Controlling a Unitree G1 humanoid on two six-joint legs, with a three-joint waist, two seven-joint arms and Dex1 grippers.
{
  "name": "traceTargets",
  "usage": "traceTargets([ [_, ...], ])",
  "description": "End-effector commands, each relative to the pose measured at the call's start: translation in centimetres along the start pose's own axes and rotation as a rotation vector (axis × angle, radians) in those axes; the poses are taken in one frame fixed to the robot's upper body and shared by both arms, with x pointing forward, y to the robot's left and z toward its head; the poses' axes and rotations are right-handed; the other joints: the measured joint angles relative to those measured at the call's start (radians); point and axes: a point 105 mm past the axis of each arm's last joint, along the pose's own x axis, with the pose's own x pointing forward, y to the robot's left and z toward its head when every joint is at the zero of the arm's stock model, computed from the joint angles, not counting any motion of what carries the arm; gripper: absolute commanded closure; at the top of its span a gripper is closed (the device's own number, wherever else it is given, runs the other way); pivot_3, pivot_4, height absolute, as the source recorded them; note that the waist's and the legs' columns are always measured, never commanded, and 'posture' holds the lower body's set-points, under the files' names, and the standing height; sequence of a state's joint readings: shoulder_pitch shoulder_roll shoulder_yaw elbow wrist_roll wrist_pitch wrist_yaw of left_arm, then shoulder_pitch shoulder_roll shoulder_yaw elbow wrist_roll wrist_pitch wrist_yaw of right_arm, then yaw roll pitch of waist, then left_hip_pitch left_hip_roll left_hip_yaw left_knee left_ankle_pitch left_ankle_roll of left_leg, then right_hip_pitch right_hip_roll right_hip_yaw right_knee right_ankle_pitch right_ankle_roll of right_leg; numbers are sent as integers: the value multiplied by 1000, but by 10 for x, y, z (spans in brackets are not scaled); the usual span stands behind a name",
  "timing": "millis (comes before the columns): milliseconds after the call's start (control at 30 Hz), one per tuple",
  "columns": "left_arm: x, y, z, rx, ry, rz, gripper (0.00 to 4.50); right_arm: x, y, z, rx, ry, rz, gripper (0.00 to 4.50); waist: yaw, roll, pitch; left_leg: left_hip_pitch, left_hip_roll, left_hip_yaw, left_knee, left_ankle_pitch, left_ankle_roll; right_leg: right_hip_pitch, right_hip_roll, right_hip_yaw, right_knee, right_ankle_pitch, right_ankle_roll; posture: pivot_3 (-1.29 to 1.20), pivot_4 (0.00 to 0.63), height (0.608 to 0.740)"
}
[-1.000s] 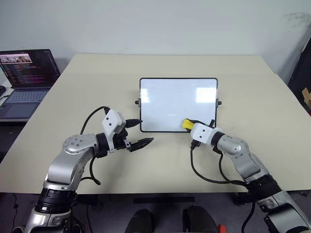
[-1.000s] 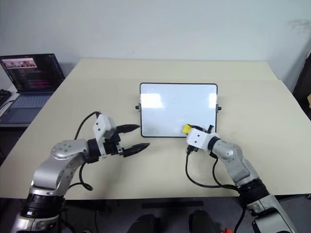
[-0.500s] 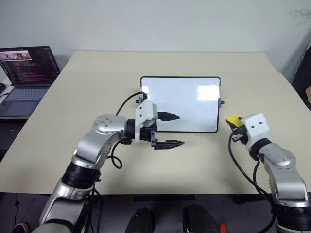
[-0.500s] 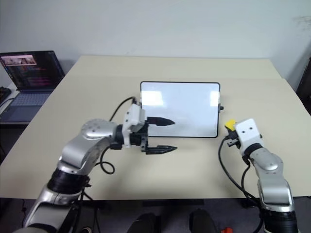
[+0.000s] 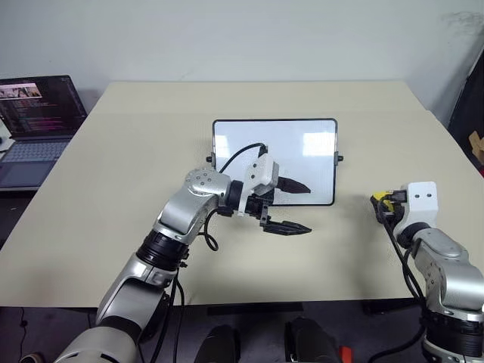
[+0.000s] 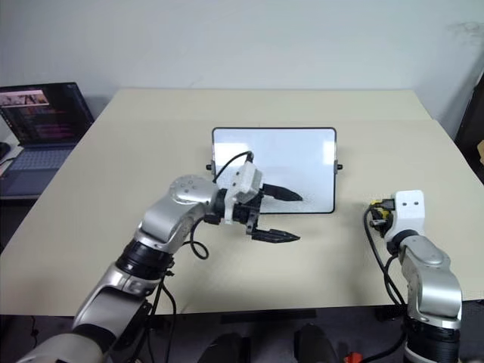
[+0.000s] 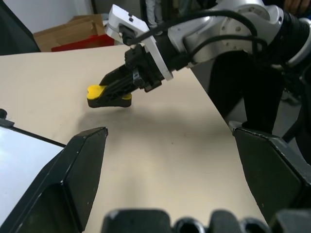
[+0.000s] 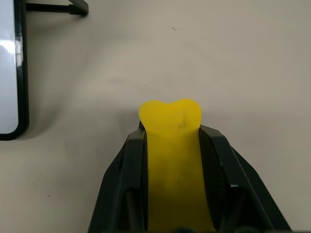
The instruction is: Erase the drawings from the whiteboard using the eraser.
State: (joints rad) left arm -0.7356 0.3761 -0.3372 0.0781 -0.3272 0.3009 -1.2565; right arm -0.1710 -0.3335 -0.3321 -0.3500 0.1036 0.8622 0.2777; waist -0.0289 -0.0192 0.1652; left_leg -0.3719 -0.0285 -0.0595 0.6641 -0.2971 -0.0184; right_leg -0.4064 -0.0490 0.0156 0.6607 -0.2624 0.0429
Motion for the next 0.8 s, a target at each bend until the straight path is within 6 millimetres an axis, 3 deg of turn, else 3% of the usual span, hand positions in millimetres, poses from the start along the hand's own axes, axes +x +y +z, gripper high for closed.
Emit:
traceTargets([
  [33, 4, 2, 9, 70, -5, -3, 0, 1, -4, 8, 11, -29, -14, 3039, 0, 0, 0, 0, 0, 0, 0, 0, 0, 0, 0, 0, 0, 0, 0, 0, 150, 740],
  [200, 5, 4, 8, 82, -2, 14, 0, 6, -6, 6, 10, -25, -21, 1386, 0, 0, 0, 0, 0, 0, 0, 0, 0, 0, 0, 0, 1, 0, 0, 0, 150, 740],
  [333, -3, 10, 6, 73, -1, 82, 0, 7, -7, 21, 39, -93, -23, 34, -1, 0, 0, 1, 0, 1, 0, 0, 0, 0, 0, 1, 1, 0, 0, 0, 150, 740],
  [500, -48, 33, 3, 70, -23, 403, 0, -6, 33, 69, 70, -313, 160, 34, -6, 1, 0, 3, 2, 2, 0, 0, 0, 0, 1, 2, 2, 0, 0, 0, 150, 740],
  [567, -69, 33, 3, 36, -61, 529, 0, -14, 49, 80, 37, -382, 200, 34, -8, 1, 0, 4, 2, 3, -1, 0, 0, 0, 1, 3, 2, 0, 0, 0, 150, 740],
  [633, -81, 22, 2, -32, -99, 589, 0, -18, 57, 80, 15, -409, 214, 34, -6, 1, 0, 3, 3, 2, -1, 0, 0, 0, 0, 2, 2, 0, 0, 0, 150, 740],
  [800, -135, 5, -18, -193, -136, 969, 0, -32, 78, 57, -13, -485, 216, 34, 8, 1, 0, 2, 3, 1, -1, 0, 0, 0, -4, 3, 0, 0, 0, 0, 150, 740],
])
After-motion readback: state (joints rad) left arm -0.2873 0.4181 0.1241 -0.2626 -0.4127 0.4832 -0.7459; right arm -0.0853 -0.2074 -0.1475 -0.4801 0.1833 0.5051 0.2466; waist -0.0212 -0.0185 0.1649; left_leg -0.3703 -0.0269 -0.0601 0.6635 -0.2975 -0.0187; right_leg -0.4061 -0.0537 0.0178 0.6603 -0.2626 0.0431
